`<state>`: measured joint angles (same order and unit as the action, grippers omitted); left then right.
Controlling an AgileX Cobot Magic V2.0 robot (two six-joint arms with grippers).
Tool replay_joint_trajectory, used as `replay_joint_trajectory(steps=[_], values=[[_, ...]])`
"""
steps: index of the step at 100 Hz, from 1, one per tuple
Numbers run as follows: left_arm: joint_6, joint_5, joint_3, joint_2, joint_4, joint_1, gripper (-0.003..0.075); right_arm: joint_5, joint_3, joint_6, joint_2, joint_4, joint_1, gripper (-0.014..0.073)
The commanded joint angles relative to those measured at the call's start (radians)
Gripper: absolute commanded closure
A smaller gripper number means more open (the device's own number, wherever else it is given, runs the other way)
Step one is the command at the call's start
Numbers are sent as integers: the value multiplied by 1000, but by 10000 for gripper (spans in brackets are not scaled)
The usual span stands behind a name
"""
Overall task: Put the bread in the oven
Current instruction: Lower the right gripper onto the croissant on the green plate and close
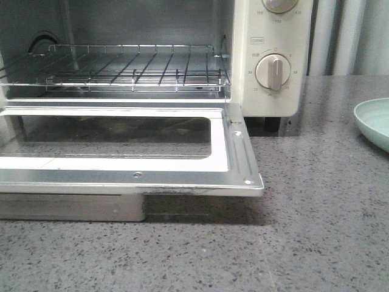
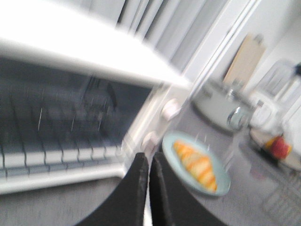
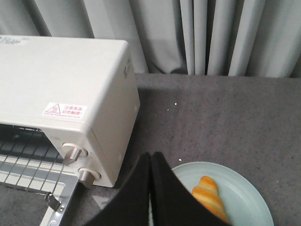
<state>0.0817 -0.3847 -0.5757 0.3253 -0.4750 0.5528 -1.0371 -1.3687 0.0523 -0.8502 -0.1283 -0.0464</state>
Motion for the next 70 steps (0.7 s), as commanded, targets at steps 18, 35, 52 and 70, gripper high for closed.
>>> replay_joint_trajectory(steps=[18, 35, 52, 70], values=[[43, 79, -98, -69, 142, 2, 741, -24, -29, 104, -133, 59, -1, 662], [43, 72, -102, -69, 178, 2, 741, -101, -29, 120, -252, 66, -1, 662], [43, 58, -102, -69, 187, 2, 741, -114, -29, 120, -318, 68, 1, 661], [43, 51, -102, -69, 202, 2, 741, -178, -29, 120, -366, 145, 1, 475]])
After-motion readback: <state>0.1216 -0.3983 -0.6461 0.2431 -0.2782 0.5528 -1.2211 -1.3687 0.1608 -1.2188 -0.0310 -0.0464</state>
